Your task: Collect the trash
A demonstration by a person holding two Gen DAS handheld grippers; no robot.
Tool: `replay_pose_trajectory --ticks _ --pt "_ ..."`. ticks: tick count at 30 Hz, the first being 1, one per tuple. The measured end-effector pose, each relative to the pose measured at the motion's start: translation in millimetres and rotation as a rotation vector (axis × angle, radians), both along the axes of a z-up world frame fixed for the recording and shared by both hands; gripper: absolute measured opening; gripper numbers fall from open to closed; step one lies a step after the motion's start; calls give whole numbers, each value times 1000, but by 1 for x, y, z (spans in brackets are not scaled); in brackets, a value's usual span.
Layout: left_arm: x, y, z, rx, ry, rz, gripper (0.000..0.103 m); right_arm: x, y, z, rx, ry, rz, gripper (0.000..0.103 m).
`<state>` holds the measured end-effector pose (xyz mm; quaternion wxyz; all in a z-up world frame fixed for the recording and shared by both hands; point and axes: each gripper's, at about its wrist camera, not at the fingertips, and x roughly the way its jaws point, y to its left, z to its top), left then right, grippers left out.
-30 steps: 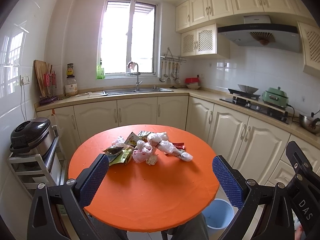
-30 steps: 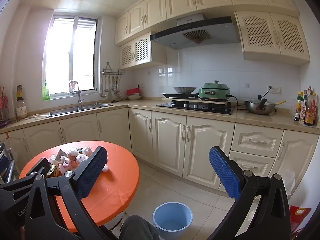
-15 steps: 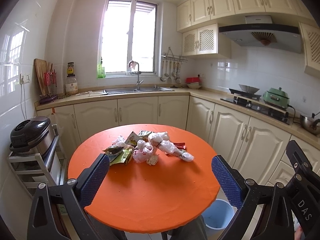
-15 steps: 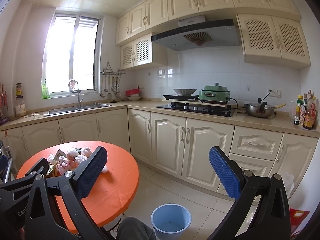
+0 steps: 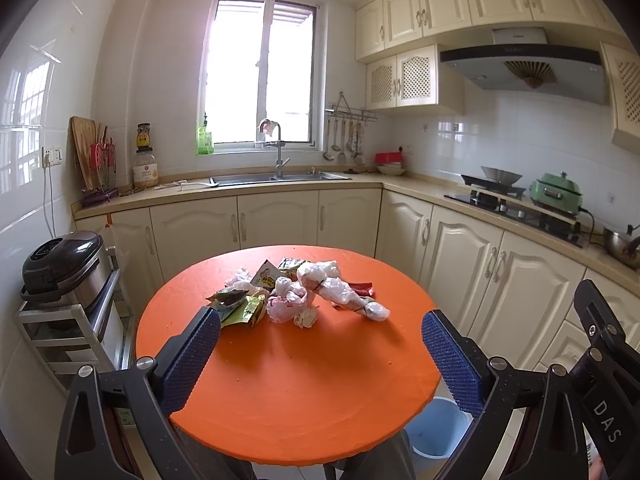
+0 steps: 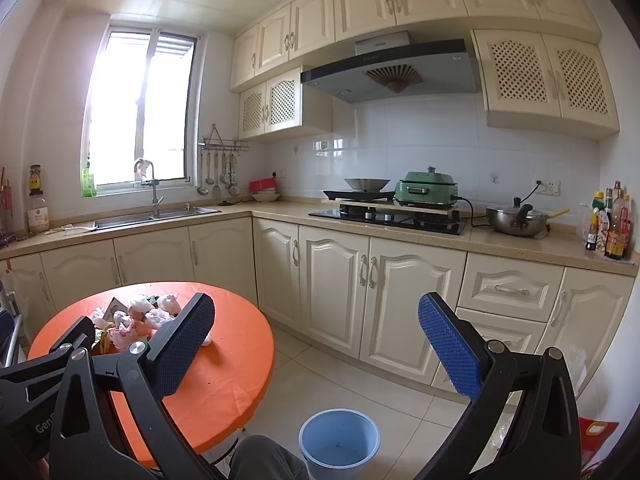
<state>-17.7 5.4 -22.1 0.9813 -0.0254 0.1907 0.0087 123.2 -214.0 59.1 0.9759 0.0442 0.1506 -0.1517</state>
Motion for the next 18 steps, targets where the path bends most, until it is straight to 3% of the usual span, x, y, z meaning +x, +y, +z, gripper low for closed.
replay_pose_trajectory --ticks 18 --pt "26 -3 -1 13 48 0 97 20 -1 -7 12 49 3 103"
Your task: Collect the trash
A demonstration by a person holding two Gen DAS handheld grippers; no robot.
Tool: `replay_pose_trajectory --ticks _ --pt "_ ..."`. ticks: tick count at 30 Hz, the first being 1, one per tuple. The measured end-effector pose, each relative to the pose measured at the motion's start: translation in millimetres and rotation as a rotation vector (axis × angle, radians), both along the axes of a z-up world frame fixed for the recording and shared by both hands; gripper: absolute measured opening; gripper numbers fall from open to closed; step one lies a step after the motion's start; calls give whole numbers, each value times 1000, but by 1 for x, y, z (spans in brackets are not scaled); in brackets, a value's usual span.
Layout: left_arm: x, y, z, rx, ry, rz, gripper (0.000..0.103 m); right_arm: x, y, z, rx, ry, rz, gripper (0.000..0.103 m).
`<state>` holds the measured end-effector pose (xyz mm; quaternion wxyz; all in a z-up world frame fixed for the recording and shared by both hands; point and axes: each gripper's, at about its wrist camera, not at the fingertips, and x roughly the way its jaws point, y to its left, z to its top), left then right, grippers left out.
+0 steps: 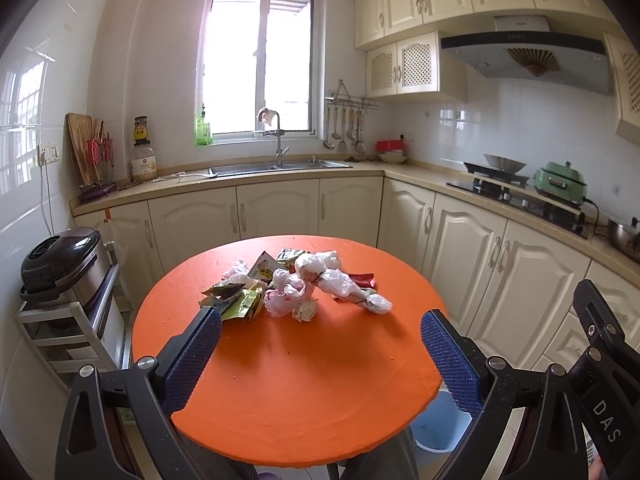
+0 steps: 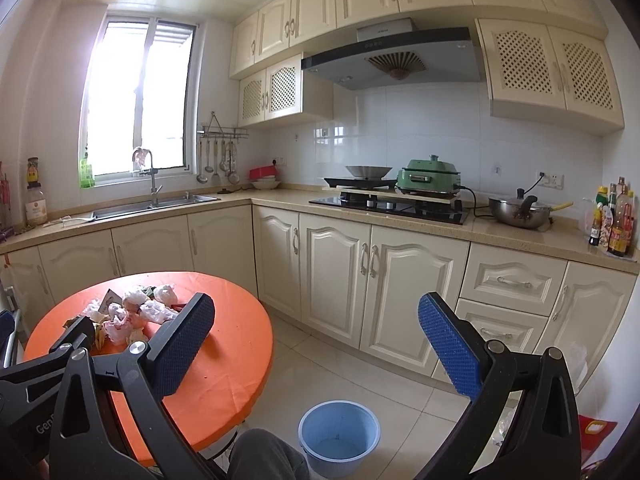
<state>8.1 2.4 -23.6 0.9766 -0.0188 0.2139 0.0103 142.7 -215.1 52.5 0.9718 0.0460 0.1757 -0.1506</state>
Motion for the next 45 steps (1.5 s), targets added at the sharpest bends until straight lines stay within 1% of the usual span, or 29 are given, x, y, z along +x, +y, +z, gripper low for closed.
replay_pose_trajectory --ticks 8,13,17,24,28,31,34,38,41,45 --pt "37 7 14 -2 55 10 97 33 8 7 0 53 18 103" --pt "71 15 25 2 94 11 97 58 18 10 -6 88 20 103" --pt "110 29 28 5 145 28 97 85 32 6 -3 128 44 103" --pt "172 67 21 -22 270 76 97 137 69 -16 2 229 124 103" --pt "206 88 15 -25 351 106 99 165 89 -35 23 298 199 103" --pt "230 103 11 -40 404 122 99 186 101 -52 53 368 268 103" --pt "251 116 9 -59 442 142 99 202 113 -67 61 422 307 103" --pt "281 138 6 -86 488 174 99 221 135 -88 34 499 347 103" --pt "300 155 4 -105 510 203 99 231 147 -100 77 548 407 103" --pt "323 166 -2 -127 517 229 99 239 165 -107 100 572 493 103"
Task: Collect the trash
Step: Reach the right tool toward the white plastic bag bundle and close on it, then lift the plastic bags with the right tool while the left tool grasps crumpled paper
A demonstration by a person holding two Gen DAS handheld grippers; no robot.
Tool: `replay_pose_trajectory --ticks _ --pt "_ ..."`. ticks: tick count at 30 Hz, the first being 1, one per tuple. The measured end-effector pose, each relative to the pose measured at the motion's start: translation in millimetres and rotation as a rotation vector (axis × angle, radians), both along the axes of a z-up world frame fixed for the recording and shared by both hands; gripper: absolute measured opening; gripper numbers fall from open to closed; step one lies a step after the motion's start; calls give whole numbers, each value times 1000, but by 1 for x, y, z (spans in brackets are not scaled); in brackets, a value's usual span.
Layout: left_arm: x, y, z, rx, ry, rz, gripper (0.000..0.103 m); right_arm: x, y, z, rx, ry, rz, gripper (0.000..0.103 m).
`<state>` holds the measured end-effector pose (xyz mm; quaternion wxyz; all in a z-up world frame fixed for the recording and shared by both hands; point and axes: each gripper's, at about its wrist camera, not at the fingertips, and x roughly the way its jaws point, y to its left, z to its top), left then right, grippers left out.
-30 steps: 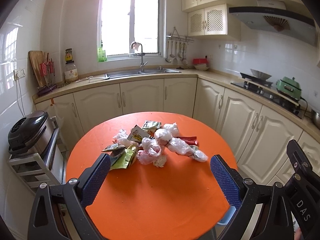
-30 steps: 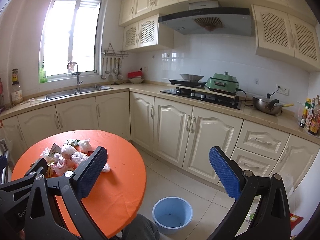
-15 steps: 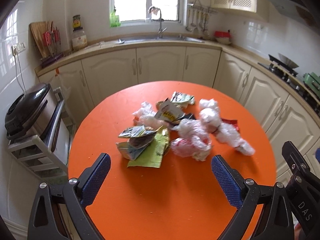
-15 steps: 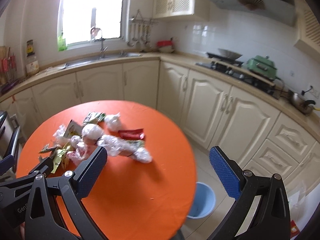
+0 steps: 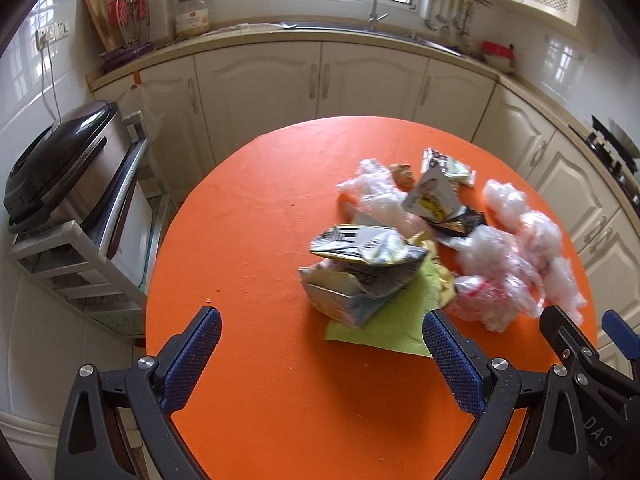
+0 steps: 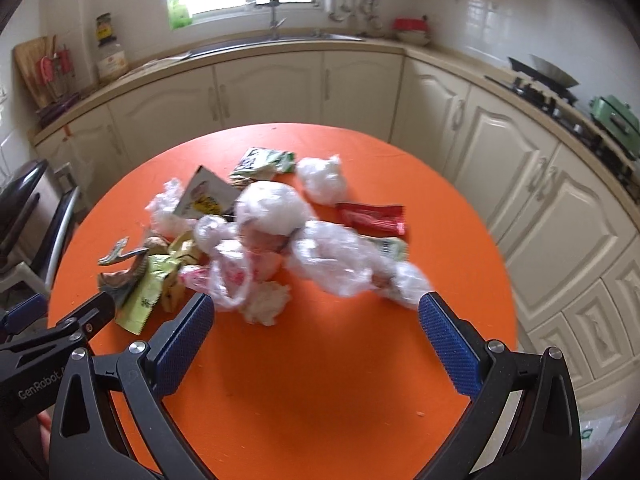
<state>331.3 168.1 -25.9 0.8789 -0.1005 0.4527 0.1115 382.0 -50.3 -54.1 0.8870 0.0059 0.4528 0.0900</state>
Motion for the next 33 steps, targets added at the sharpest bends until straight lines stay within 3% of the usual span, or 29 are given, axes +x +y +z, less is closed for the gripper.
replay_pose_trajectory --ticks 6,12,14,16,24,33 --pt "8 29 -7 -49 -15 32 99 24 12 -16 146 99 19 103" --pt "1 53 -19 -112 -21 20 99 46 23 -29 120 108 -17 102" --pt "4 56 -23 -139 -14 13 99 50 28 -32 93 98 -17 84" --pt "5 59 -26 -160 -8 10 99 53 33 -35 92 110 8 53" --pt "6 60 -34 -172 16 1 99 43 19 -25 185 116 48 46" --pt "-16 27 -15 -155 -36 -58 99 14 -26 22 279 12 8 47"
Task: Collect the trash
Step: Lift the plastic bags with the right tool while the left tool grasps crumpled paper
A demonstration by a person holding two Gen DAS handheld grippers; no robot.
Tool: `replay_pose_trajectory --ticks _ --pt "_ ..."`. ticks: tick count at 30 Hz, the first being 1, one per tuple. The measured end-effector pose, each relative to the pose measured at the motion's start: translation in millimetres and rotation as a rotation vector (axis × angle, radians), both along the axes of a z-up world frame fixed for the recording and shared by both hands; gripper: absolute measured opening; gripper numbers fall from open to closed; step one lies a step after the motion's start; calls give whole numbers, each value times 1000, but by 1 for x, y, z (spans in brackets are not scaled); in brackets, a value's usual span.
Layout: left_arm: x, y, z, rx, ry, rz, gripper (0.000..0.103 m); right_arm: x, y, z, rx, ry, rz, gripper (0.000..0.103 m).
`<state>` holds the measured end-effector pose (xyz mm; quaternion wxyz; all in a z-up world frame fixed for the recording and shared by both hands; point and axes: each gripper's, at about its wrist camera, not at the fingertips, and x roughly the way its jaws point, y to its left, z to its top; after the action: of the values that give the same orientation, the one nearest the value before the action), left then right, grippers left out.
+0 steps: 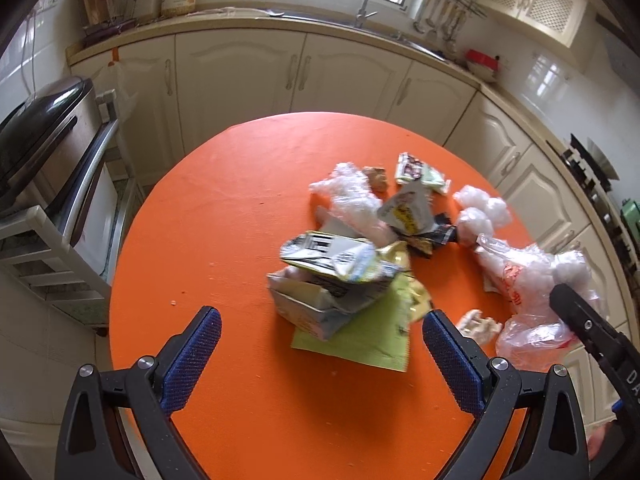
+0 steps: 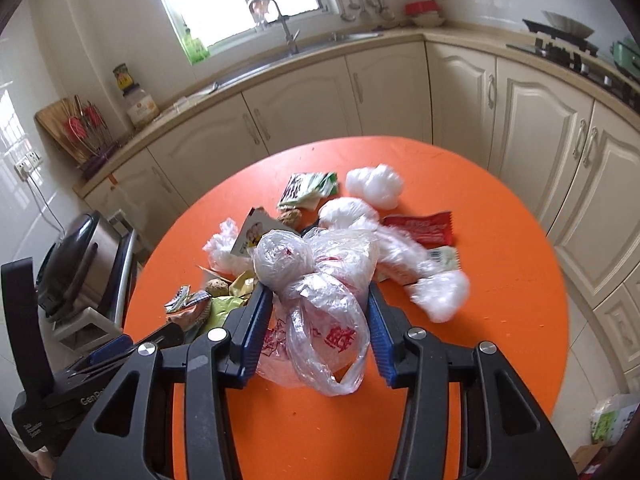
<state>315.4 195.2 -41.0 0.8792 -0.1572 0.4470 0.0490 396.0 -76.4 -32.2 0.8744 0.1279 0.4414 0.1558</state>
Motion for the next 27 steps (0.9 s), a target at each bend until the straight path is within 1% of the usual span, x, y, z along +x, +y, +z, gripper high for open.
replay_pose_trajectory --ticks 3,6,8,10,13,15,17,18,19,21,22,23,24,25,27 --pt "-5 -17 5 -6 -6 -37 99 -11 -19 6 -5 -20 -30 47" --pt "-4 -41 8 -1 1 -77 99 -19 -43 2 -18 -10 -64 47" --pt "-3 -57 10 7 10 -90 99 -21 -53 -6 -57 12 -96 47" --pt "-2 -71 11 7 4 -104 99 -21 -60 -20 -106 53 -107 48" --pt "5 -89 10 37 17 -124 99 -22 -71 -37 -125 94 -102 51" --pt "9 -98 7 59 31 -134 99 -20 -72 -44 -146 96 -111 54" --pt "15 -105 3 75 48 -141 99 -16 -73 -50 -163 94 -109 63" --pt "18 -107 2 80 55 -142 99 -14 -72 -53 -173 90 -106 75" --pt "22 -110 2 85 63 -142 99 -12 -70 -58 -184 88 -104 80" --pt "31 -115 0 94 78 -143 99 -6 -67 -70 -212 111 -108 80" --pt "34 -117 -1 98 84 -145 99 -4 -68 -75 -217 121 -115 76" --pt "39 -120 -2 105 91 -145 99 -2 -71 -78 -218 129 -120 71" --pt "42 -124 -5 111 95 -144 99 -1 -74 -80 -223 136 -127 59" --pt "45 -127 -7 116 100 -140 99 -1 -79 -81 -219 141 -133 57" --pt "51 -134 -12 123 107 -134 99 -2 -92 -80 -164 142 -140 56"
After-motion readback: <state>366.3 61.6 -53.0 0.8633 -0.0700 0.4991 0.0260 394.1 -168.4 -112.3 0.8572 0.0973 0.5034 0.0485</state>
